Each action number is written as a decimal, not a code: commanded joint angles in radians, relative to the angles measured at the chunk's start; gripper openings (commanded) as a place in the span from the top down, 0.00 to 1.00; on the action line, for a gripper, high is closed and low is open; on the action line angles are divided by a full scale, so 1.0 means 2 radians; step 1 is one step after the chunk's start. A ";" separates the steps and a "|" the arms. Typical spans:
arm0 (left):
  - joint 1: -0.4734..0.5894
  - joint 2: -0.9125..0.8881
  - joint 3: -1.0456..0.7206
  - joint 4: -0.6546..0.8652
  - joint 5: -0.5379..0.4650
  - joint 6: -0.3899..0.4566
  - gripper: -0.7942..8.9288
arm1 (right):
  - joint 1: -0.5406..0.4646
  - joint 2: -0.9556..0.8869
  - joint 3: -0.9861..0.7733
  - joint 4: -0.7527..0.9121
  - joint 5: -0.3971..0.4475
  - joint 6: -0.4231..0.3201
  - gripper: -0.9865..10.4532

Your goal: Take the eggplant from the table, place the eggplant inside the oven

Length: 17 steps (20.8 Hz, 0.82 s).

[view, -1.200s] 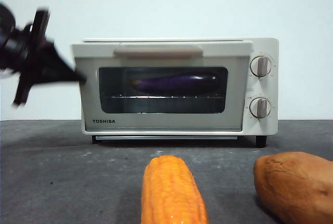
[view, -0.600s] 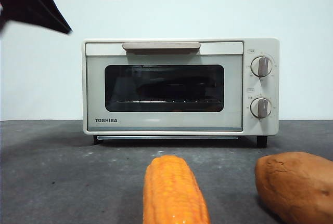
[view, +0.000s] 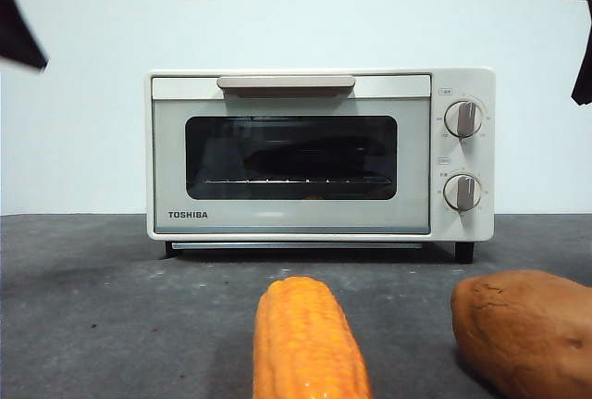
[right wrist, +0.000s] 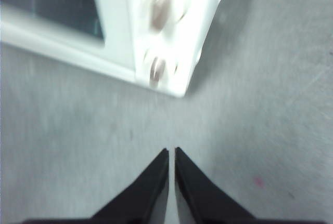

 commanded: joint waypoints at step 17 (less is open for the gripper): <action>-0.025 -0.047 -0.062 0.039 -0.027 -0.063 0.91 | -0.006 -0.034 -0.062 0.114 0.003 0.025 0.91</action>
